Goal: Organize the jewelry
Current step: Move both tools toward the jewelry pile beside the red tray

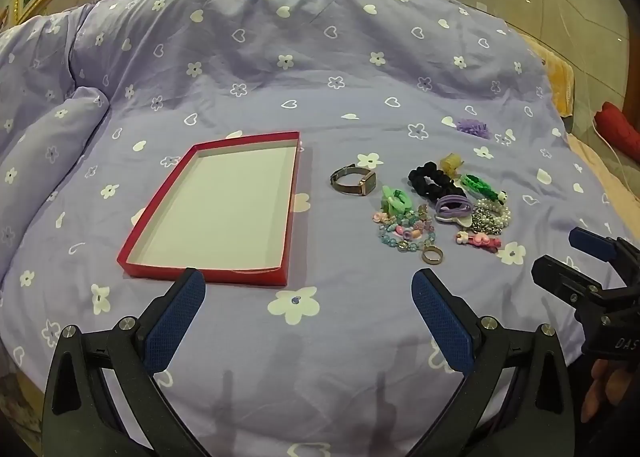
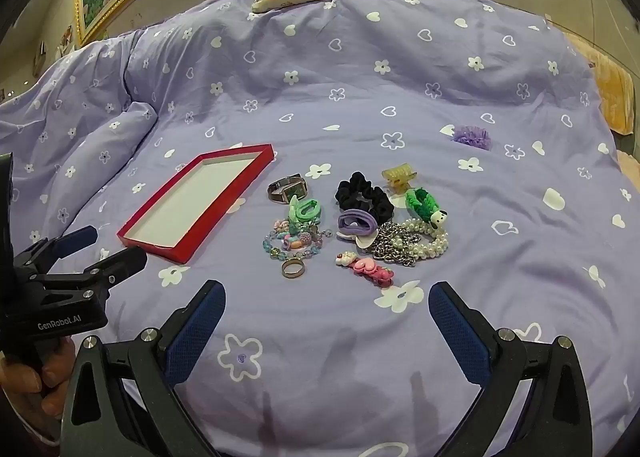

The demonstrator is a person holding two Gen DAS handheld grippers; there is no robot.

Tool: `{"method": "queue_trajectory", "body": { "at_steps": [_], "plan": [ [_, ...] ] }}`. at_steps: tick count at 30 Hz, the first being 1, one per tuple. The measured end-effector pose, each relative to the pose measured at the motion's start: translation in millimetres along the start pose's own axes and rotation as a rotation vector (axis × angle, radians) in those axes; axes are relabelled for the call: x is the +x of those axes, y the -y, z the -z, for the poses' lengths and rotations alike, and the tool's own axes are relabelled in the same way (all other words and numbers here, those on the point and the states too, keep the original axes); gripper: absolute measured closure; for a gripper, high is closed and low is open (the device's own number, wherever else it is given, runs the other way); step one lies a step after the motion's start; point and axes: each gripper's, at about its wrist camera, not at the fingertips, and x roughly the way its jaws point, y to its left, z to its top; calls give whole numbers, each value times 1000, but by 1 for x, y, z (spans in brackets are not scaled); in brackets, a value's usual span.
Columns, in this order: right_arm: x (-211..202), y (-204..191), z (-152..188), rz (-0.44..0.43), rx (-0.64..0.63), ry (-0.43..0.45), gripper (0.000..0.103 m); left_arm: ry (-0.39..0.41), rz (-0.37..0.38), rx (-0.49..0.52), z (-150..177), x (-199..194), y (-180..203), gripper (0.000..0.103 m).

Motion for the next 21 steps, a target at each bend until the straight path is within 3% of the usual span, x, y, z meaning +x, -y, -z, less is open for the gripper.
{"method": "queue_trajectory", "body": {
  "at_steps": [21],
  "plan": [
    [1,-2,0,-14,6,-8,1,7,8,-2,0,2,5,0]
  ]
}}
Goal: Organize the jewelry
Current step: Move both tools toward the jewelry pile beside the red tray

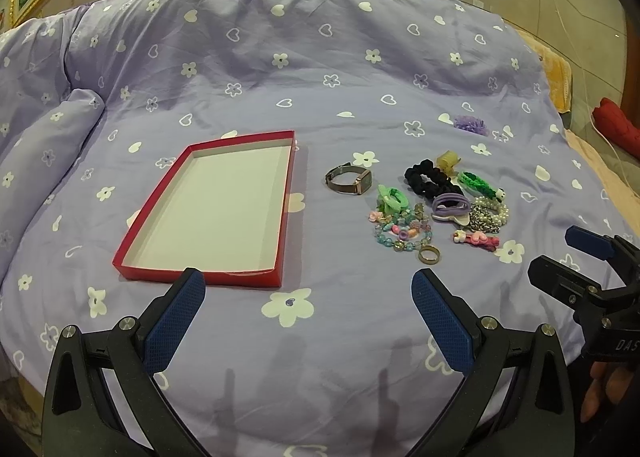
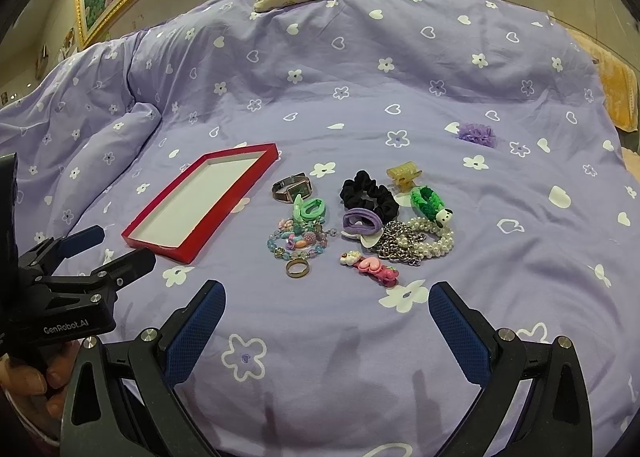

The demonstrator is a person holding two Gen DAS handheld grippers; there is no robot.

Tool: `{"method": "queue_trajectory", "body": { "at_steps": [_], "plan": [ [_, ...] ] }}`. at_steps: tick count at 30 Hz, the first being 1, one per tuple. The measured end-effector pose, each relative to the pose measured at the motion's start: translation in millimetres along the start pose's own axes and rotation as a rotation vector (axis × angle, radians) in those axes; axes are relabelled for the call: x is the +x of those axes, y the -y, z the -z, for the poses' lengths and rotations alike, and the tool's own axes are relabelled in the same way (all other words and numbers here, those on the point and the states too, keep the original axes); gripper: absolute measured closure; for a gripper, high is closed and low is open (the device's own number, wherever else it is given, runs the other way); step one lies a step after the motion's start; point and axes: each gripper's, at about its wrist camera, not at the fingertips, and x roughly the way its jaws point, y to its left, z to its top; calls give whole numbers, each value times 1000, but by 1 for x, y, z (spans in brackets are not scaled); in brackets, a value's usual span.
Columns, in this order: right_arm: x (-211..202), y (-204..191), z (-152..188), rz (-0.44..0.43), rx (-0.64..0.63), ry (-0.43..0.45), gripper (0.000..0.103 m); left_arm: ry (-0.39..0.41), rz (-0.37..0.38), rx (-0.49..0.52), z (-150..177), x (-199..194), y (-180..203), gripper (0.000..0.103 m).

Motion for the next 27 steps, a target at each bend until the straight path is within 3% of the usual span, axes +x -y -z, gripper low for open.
{"method": "queue_trajectory", "body": {
  "at_steps": [10,17,27],
  "plan": [
    [4,2,0,-9,5,-6,1,-38,10,17,-4,12,0,0],
    [13,6,-2,-19,19,-20,1,22,-6,44,-7,21,0,0],
    [28,24,-11,-29,52,-44,1,-18,22,63,-18,42,1,0]
  ]
}}
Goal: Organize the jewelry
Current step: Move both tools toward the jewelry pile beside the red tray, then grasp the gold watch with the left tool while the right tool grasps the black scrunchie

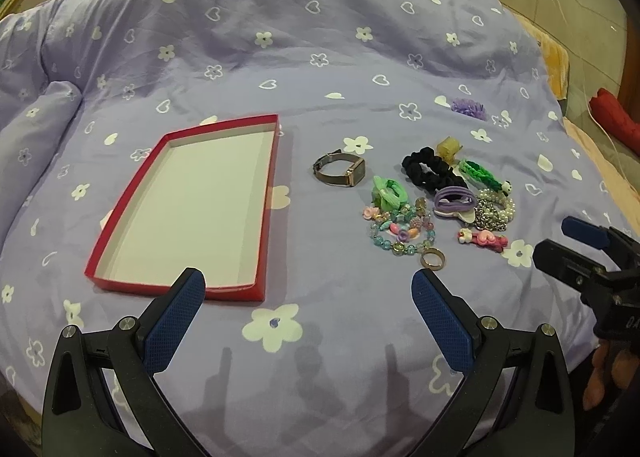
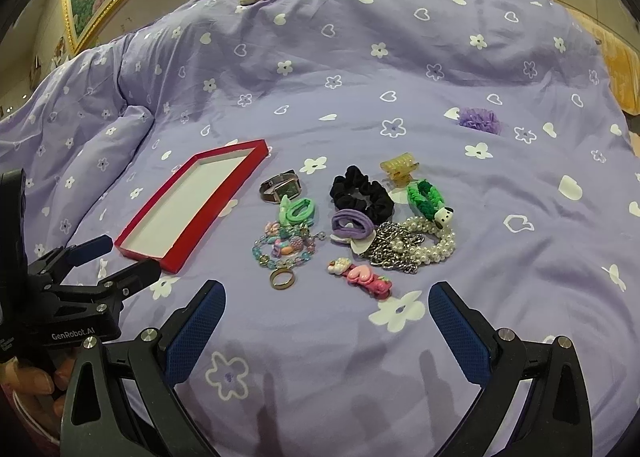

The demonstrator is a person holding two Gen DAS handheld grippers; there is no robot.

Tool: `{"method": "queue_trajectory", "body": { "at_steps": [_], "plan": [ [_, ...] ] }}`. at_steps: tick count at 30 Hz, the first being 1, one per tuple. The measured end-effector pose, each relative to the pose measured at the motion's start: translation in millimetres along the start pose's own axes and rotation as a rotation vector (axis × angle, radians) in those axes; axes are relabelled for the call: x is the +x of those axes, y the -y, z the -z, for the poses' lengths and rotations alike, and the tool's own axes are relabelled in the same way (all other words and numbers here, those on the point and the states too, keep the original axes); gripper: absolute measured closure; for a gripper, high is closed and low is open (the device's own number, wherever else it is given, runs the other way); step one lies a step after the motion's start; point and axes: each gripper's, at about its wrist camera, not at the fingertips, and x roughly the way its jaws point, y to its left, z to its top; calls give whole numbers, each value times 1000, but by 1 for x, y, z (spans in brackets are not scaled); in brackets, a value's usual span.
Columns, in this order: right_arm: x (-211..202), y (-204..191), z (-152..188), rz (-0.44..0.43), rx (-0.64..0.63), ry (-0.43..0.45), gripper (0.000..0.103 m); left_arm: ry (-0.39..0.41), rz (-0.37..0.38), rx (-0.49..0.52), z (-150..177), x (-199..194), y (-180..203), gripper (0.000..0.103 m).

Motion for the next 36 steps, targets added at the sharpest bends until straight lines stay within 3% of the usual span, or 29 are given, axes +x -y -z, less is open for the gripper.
{"method": "queue_trajectory", "body": {
  "at_steps": [7,13,21,32,36],
  "plan": [
    [13,17,-16,1,25,-17,2,-27,9,39,-21,22,1,0],
    [30,32,-36,-6,35,-38,4,-98,23,73,-43,52,1,0],
    [62,45,-65,-13,32,-81,20,-154,55,115,-70,87,7,1],
    [121,44,-93,-41,-41,-182,51,-197,118,155,-98,139,21,16],
    [141,47,-93,-33,-55,-225,56,-254,146,169,-99,162,25,19]
  ]
}}
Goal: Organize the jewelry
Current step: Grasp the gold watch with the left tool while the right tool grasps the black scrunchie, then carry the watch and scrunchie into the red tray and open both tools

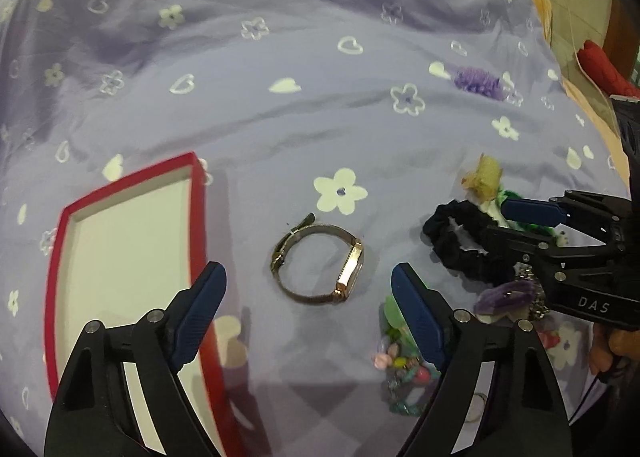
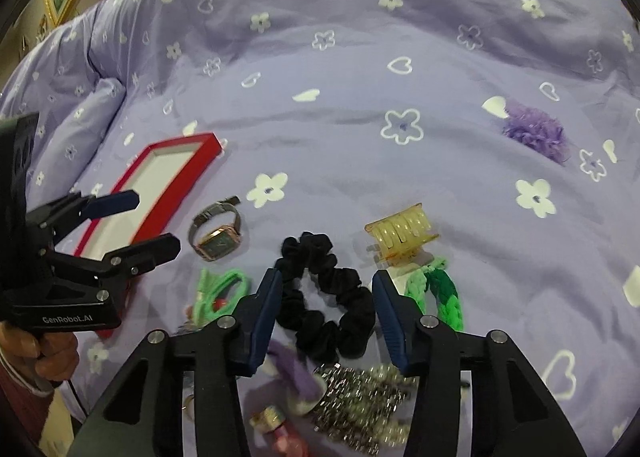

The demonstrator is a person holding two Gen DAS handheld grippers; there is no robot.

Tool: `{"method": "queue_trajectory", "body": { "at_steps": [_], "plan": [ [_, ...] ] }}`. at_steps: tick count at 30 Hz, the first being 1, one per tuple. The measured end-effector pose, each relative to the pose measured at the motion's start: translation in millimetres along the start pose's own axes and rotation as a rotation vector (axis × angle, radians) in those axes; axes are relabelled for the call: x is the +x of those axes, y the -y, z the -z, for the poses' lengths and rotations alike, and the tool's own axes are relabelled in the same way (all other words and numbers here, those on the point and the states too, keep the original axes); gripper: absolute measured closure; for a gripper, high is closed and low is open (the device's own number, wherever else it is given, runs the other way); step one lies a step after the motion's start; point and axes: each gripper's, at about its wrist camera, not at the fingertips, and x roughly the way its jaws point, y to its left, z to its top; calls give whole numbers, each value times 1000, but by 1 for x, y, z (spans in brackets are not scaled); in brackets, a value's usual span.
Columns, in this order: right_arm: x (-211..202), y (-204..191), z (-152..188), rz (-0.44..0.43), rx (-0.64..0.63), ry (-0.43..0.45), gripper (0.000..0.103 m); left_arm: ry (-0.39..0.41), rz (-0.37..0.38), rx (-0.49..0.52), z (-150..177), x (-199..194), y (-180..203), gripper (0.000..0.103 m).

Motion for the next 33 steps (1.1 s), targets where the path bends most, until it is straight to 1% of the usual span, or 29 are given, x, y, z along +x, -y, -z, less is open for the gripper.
{"method": "queue_trajectory", "body": {
  "at_steps": [3,4,5,6,8,9,10,12,13,14,19,27,31,33],
  "plan": [
    [12,4,0,1,0,-30,64,-23,14,16,-2,13,3,26],
    [15,4,0,1,-3,-36,70,-31,14,22,-3,17,4,30],
    [18,5,1,2,-7,-42,75,-46,19,28,-3,23,6,38],
    [20,6,1,5,-7,-47,77,-57,27,31,-3,27,7,43],
    [23,8,1,6,-5,-48,83,-86,47,39,-3,36,9,63],
    [23,9,1,6,-3,-46,85,-93,60,42,-2,37,10,68],
    [22,10,1,5,0,-42,88,-100,80,50,-2,39,13,77],
    [21,12,1,-6,10,-30,90,-96,80,66,-2,38,17,84],
    [20,13,1,-8,14,-25,91,-93,84,71,-2,37,18,91],
    [19,12,1,-12,19,-19,92,-90,87,70,-2,36,19,94],
    [6,9,-2,-37,40,24,93,-59,113,33,-1,24,13,96],
    [-22,-9,-13,-68,45,97,93,22,167,-72,7,-20,-15,96],
    [-28,-24,-18,-102,37,112,93,54,168,-115,15,-41,-37,96],
    [-28,-35,-21,-114,28,116,93,65,154,-140,19,-50,-50,96]
  ]
}}
